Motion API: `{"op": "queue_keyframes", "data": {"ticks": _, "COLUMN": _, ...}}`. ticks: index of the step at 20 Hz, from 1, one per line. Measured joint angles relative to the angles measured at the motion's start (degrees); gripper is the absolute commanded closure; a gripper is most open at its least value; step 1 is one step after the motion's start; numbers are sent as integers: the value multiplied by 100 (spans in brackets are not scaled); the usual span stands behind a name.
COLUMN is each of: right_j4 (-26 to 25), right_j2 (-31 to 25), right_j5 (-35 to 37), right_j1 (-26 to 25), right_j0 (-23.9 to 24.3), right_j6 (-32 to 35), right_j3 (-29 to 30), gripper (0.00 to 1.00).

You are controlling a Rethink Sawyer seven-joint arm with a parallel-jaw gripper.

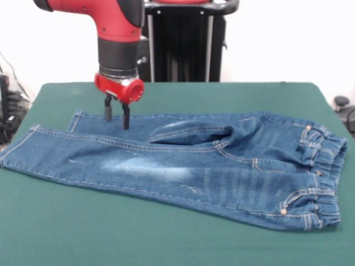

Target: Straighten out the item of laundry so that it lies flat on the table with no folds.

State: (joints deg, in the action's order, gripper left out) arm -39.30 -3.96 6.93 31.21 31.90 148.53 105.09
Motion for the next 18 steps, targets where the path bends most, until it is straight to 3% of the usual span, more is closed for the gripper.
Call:
{"op": "queue_keyframes", "data": {"ticks": 4, "right_j4": -59, "right_j2": 193, "right_j5": -33, "right_j1": -324, "right_j0": -191, "right_j6": 0, "right_j3": -17, "gripper": 0}}
{"op": "queue_keyframes", "data": {"ticks": 18, "right_j4": -56, "right_j2": 1156, "right_j5": -1095, "right_j1": -610, "right_j0": -1030, "right_j6": 1, "right_j3": -112, "gripper": 0}}
